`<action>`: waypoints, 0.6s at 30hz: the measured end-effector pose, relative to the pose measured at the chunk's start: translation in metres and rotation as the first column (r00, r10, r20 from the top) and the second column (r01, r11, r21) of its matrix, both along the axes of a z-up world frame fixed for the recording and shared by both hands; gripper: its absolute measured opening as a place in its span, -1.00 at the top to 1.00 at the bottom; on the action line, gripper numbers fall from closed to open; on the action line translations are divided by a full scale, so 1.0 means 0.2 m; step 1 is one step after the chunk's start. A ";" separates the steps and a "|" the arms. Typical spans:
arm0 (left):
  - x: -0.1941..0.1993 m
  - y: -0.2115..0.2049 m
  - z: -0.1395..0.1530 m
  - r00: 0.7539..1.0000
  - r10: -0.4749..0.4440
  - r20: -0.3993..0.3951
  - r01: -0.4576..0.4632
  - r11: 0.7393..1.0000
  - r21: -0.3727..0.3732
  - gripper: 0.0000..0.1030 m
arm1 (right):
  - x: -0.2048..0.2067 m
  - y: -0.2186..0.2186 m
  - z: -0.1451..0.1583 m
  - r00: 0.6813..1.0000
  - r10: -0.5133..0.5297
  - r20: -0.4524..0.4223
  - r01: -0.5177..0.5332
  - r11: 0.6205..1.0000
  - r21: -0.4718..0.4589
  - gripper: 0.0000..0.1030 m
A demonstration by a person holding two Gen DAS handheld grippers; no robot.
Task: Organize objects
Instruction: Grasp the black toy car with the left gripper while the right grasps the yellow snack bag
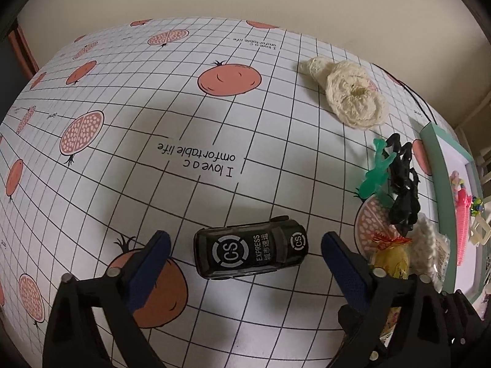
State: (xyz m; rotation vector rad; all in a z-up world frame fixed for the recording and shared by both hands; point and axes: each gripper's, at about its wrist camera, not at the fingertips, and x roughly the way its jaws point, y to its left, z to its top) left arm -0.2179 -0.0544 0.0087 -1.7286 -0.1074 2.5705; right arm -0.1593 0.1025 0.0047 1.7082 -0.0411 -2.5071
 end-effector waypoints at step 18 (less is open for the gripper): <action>0.03 -0.01 0.01 1.000 -0.002 -0.013 0.001 0.998 -0.059 -0.51 | -0.01 0.02 0.01 1.000 -0.021 -0.016 0.022 0.998 0.060 -0.19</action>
